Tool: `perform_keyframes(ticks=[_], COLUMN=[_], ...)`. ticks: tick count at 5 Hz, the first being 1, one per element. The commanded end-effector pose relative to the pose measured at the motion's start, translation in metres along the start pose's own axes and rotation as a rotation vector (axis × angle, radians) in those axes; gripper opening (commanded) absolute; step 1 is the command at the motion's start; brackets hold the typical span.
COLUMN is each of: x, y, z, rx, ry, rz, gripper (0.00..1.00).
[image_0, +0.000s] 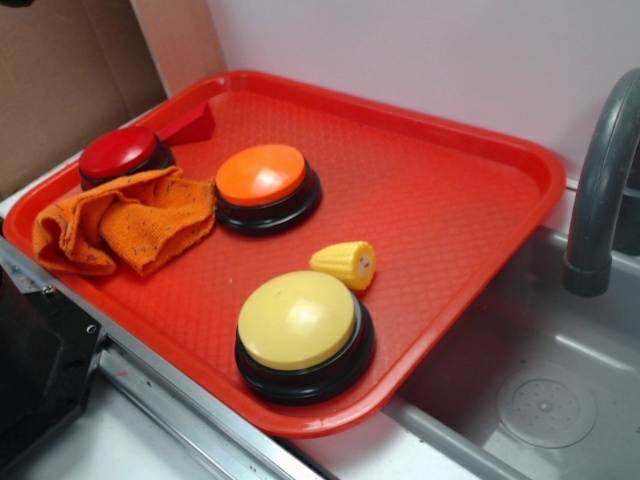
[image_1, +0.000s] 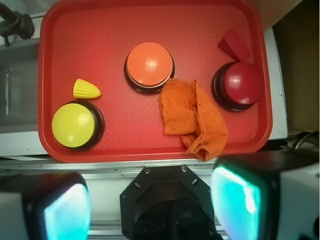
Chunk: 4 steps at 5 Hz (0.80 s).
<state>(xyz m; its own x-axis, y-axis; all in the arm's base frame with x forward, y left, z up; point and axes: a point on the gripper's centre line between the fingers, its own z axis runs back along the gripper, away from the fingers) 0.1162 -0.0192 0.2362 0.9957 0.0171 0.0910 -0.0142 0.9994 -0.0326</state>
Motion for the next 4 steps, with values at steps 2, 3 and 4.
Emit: perform_keyframes(ticks=[2, 3, 4], x=[0.045, 0.085, 0.109], y=[0.016, 0.028, 0.038], z=[-0.054, -0.098, -0.13], rx=[0.043, 0.049, 0.048], ry=[-0.052, -0.101, -0.09], rz=[-0.147, -0.246, -0.264], gripper=[1.0, 1.0, 1.0])
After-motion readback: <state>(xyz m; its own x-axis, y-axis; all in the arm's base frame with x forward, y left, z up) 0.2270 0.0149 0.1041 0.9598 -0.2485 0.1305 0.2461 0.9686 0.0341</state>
